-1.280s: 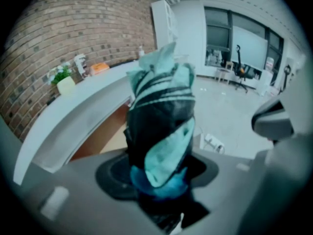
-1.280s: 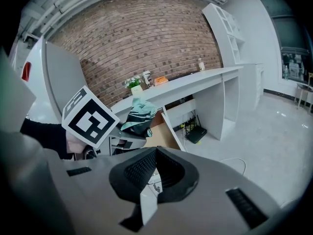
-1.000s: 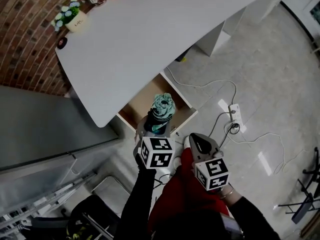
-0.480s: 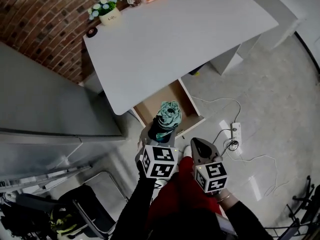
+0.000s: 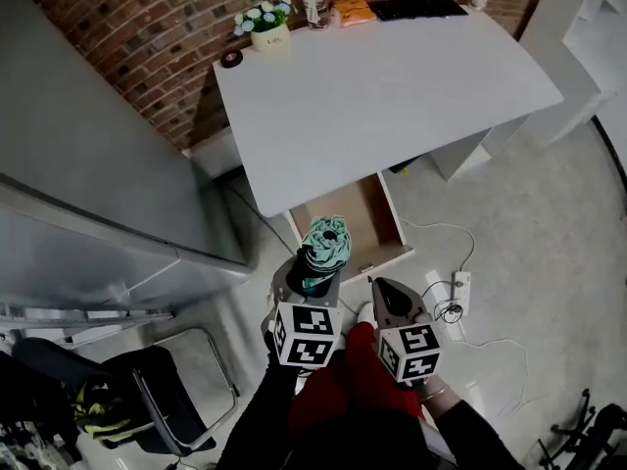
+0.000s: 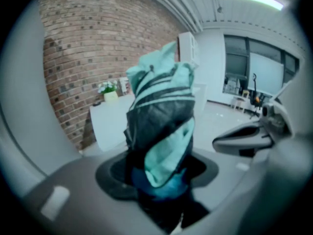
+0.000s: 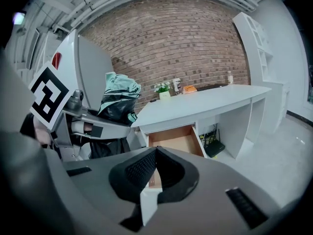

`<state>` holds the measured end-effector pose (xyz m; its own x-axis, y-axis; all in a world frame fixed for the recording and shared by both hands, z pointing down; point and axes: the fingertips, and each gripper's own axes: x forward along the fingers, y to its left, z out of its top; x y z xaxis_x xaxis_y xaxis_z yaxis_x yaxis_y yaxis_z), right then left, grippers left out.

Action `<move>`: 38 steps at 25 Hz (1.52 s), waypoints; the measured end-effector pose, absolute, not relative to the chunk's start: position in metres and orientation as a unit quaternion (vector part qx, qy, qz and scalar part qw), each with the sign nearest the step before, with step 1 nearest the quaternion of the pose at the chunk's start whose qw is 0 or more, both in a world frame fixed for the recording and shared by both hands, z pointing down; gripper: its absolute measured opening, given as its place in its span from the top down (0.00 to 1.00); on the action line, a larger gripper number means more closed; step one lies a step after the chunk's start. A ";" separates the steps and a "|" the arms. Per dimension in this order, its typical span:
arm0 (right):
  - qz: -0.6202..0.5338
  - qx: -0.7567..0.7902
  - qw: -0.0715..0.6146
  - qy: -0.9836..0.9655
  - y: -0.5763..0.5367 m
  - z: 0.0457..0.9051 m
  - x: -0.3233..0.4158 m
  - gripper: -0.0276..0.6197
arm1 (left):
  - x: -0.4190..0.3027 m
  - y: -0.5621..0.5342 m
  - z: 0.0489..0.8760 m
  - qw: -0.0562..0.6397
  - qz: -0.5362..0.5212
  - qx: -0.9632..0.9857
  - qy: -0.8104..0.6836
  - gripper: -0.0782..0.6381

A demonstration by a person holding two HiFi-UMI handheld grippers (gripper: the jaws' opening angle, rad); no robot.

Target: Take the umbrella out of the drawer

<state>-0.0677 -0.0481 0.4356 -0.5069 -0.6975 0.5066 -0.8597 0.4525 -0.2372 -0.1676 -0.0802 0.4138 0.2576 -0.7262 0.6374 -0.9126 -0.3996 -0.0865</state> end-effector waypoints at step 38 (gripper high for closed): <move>0.158 0.303 0.199 -0.918 0.014 0.389 -0.209 0.96 | -0.334 0.073 0.377 0.222 0.226 0.652 -0.689 0.55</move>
<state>-0.2091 0.0144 0.3886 -0.7370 -0.4940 0.4612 -0.6200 0.7659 -0.1704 -0.3335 0.0734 0.3769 -0.0520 -0.7978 0.6007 -0.9986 0.0487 -0.0217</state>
